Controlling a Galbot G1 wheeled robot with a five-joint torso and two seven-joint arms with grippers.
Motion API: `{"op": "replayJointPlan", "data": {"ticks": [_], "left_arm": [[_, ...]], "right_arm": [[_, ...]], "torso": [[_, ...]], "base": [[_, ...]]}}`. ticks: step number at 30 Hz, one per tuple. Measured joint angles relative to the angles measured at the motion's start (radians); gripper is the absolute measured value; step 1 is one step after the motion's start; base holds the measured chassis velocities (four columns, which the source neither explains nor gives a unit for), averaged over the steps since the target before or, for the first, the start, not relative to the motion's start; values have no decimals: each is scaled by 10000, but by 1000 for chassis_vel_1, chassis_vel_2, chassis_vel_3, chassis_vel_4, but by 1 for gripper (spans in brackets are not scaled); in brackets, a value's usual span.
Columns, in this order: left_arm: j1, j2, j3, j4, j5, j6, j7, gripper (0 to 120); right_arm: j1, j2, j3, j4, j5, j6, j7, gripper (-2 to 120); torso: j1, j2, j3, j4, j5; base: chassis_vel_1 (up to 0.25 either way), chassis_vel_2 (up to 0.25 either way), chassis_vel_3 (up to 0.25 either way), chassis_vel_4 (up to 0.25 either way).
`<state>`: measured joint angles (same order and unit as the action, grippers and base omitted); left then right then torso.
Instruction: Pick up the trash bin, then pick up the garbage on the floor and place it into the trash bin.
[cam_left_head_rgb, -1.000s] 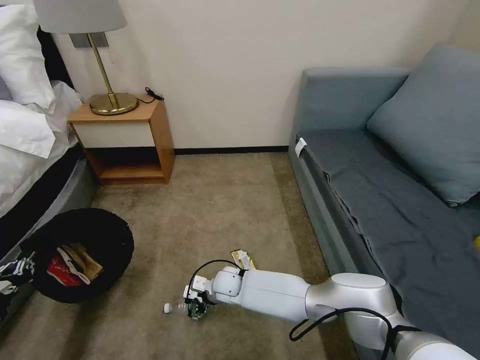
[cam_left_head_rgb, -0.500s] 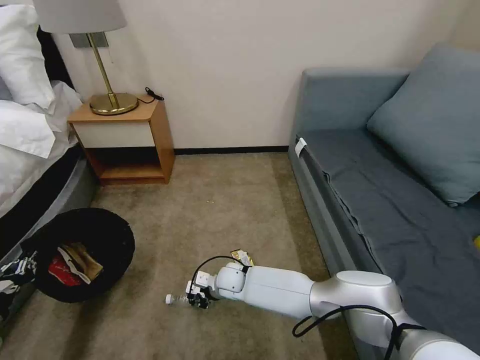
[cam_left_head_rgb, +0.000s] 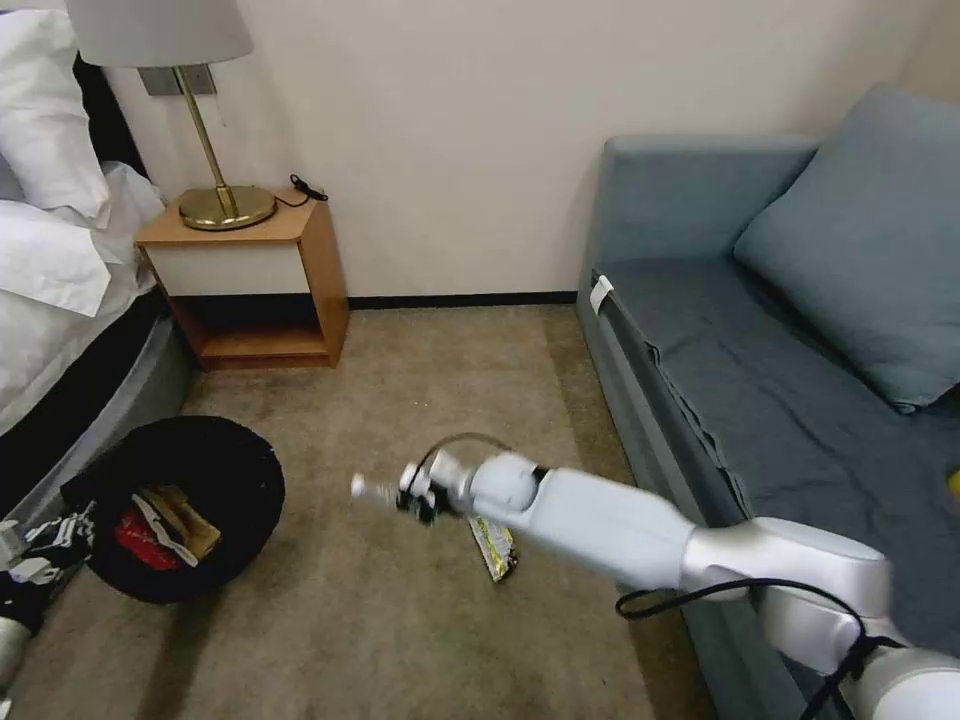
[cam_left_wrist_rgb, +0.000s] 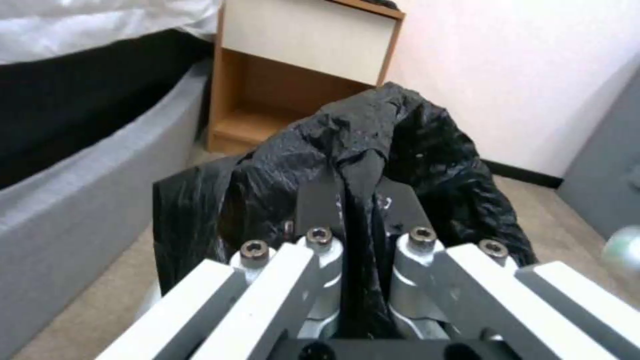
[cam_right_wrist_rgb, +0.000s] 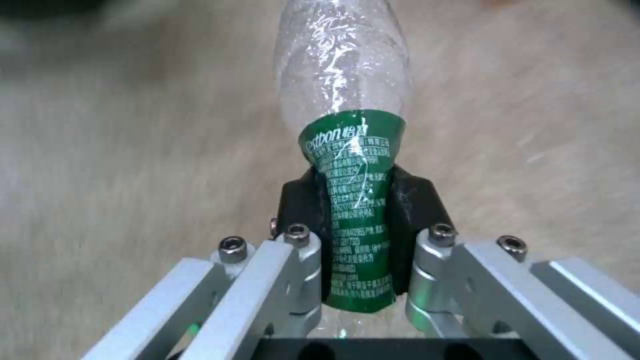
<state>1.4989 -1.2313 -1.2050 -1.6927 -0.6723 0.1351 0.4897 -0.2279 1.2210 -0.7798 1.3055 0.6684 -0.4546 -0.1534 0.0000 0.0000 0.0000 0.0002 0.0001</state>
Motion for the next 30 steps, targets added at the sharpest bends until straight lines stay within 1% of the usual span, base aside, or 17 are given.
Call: {"op": "replayJointPlan", "data": {"ticks": [1, 3, 4, 5, 7, 9, 10, 11, 12, 14, 16, 18, 19, 22, 23, 27, 30], "left_arm": [[-36, -20, 87, -63, 3, 33, -41, 4], [-99, -30, 204, -158, -8, 96, -114, 4], [-120, -37, 254, -200, -12, 118, -138, 4], [-120, -37, 254, -200, -12, 118, -138, 4], [-135, -92, 426, -368, -18, 179, -227, 4], [-134, -108, 460, -395, -20, 188, -239, 4], [-109, -200, 627, -522, -25, 229, -310, 4], [-93, -243, 706, -573, -25, 242, -338, 4], [-30, -374, 937, -720, 8, 251, -417, 4], [2, -433, 1028, -785, 30, 252, -432, 4], [133, -688, 1350, -1037, 95, 256, -471, 4], [178, -877, 1529, -1162, 155, 261, -501, 4], [178, -877, 1529, -1162, 155, 261, -501, 4], [218, -1092, 1680, -1445, 125, 319, -612, 4], [218, -1092, 1680, -1445, 125, 319, -612, 4], [284, -1323, 1755, -1832, 33, 387, -705, 4], [374, -1342, 1761, -1958, 18, 390, -712, 4]], "right_arm": [[24, -484, 352, 639, 227, -41, 99, 14], [36, -1055, 782, 1407, 503, -109, 295, 14], [22, -1204, 935, 1719, 625, -142, 388, 14], [22, -1204, 935, 1719, 625, -142, 388, 14], [-46, -1487, 1361, 2713, 1228, -240, 804, 14], [-53, -1507, 1432, 2904, 1335, -258, 881, 14], [-53, -1510, 1616, 3573, 1751, -331, 1135, 14], [-35, -1486, 1642, 3755, 1882, -356, 1213, 14], [58, -1327, 1643, 4224, 2296, -421, 1449, 14], [116, -1227, 1606, 4410, 2517, -450, 1579, 14], [286, -764, 1355, 4807, 3207, -552, 1958, 14], [410, -366, 1143, 4919, 3507, -586, 2115, 14], [410, -366, 1143, 4919, 3507, -586, 2115, 14], [469, 87, 834, 4862, 3658, -595, 2260, 14], [469, 87, 834, 4862, 3658, -595, 2260, 14], [135, 341, 657, 4638, 3550, -595, 2321, 14], [-161, 404, 557, 4511, 3374, -594, 2323, 14]], "torso": [[0, -1, 1, 0, 1], [0, 0, 0, -10, 1], [0, 0, 1, -11, 0], [0, 0, 1, -11, 0], [0, 0, 1, -7, 2], [0, 0, 0, -5, 3], [0, 0, 0, -2, 2], [0, 0, 0, -1, 1], [0, 0, 0, -2, 2], [0, 1, 0, -3, 0], [0, 0, 0, -2, -1], [0, 0, 0, 3, -3], [0, 0, 0, 3, -3], [0, 0, 0, 0, -3], [0, 0, 0, 0, -3], [0, 0, 0, -2, -2], [0, 0, 0, -1, -2]], "base": [[0, 0, 0, 0], [0, 0, 0, 0], [0, 0, 0, 0], [0, 0, 0, 0], [0, 0, 0, 0], [0, 0, 0, 0], [0, 0, 0, 0], [0, 0, 0, 0], [0, 0, 0, 0], [0, 0, 0, 0], [0, 0, 0, 0], [0, 0, 0, 0], [0, 0, 0, 0], [0, 0, 0, 0], [0, 0, 0, 0], [0, 0, 0, 0], [0, 0, 0, 0]]}}
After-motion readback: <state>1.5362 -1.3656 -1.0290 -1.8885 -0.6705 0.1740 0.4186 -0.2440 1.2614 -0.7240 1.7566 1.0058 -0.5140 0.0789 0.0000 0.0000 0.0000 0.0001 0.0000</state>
